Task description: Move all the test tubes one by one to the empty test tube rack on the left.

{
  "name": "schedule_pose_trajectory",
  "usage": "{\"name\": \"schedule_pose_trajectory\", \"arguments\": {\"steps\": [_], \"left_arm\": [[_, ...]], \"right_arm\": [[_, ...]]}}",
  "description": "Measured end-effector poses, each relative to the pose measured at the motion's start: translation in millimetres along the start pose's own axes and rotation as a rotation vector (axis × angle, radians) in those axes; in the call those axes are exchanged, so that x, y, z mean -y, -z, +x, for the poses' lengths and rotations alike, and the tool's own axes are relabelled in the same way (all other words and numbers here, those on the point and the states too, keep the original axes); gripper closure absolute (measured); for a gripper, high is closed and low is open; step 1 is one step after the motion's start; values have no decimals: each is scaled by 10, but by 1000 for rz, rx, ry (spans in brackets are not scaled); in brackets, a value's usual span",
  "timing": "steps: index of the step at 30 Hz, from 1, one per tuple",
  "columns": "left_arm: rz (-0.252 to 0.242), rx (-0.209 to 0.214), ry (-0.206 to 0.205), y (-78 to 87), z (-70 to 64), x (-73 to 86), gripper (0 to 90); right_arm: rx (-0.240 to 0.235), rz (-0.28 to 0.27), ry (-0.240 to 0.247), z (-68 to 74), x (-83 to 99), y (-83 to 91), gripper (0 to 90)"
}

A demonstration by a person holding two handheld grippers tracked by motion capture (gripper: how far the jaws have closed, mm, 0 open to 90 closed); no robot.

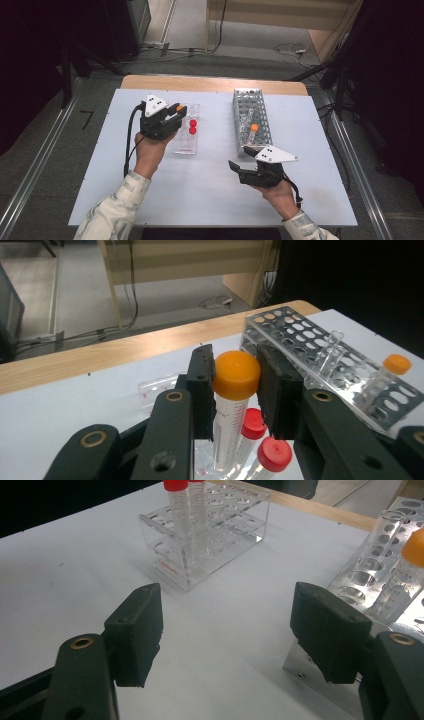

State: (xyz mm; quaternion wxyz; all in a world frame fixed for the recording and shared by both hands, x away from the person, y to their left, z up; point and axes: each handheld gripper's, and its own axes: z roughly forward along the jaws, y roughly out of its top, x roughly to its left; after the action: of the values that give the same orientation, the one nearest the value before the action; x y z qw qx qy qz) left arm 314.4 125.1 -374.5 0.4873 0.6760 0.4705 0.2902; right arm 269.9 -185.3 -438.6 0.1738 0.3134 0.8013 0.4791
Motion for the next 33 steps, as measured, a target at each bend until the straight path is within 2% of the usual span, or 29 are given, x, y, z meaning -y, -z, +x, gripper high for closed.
{"name": "schedule_pose_trajectory", "arguments": {"steps": [4, 9, 19, 27, 33], "left_arm": [[3, -18, -2, -59, -3, 42, 703], [11, -15, 2, -114, -6, 108, 702], [48, -32, -32, -198, -47, 270, 701], [73, -39, -27, -259, -49, 365, 694], [59, -48, -16, -235, -40, 355, 645]], "right_arm": [[1, 0, -1, -1, 1, 2, 279], [2, 0, -1, -5, 3, 0, 281], [0, 4, -2, 10, 7, -16, 281], [-1, 4, -4, 14, 6, -18, 284], [1, 6, -3, 8, 9, -23, 284]]}}
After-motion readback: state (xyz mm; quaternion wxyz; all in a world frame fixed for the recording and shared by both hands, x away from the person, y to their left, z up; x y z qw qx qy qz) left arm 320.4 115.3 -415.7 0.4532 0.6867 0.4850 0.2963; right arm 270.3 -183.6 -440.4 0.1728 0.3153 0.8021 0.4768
